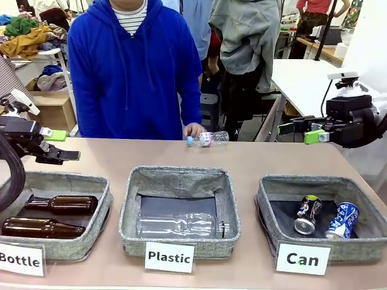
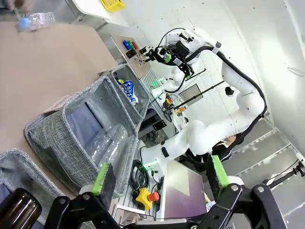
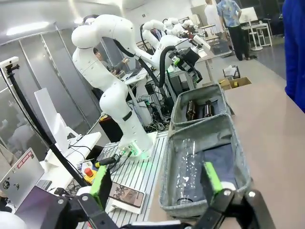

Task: Sort the can waste into the basket.
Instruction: Pick up the can waste from the table and place it in the right Fabric basket.

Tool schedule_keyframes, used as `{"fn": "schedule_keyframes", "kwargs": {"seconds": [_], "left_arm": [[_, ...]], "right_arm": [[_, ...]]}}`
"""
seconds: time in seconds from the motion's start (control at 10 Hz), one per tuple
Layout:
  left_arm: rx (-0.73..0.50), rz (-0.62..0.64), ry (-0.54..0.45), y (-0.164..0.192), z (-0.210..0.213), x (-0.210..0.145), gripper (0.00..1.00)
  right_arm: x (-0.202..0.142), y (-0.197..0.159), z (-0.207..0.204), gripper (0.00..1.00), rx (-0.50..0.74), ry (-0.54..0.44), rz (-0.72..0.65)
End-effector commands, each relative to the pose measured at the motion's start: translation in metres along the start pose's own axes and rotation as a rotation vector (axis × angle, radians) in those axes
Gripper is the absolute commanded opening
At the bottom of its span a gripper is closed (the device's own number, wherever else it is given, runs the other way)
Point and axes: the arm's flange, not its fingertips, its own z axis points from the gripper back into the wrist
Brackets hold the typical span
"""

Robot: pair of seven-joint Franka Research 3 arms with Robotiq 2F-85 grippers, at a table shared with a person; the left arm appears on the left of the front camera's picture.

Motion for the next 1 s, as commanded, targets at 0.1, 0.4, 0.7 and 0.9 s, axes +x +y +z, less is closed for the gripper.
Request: {"fn": "schedule_keyframes", "kwargs": {"seconds": [0.1,0.4,0.7,0.9], "left_arm": [[-0.003,-0.017,0.008,-0.0025,0.0017,-0.0005,1.00],[-0.003,-0.017,0.008,-0.0025,0.0017,-0.0005,1.00],[-0.003,-0.017,0.008,-0.0025,0.0017,-0.0005,1.00],[-0.003,-0.017,0.008,-0.0025,0.0017,-0.0005,1.00]], "right_arm": [[0.0008,0.0000,0.0003,1.00,-0.009,0.006,0.008],[0.0008,0.0000,0.0003,1.00,-0.009,0.006,0.008],[0.0008,0.0000,0.0003,1.00,-0.009,0.006,0.008],[0.0008,0.0000,0.0003,1.00,-0.009,0.006,0.008]]}}
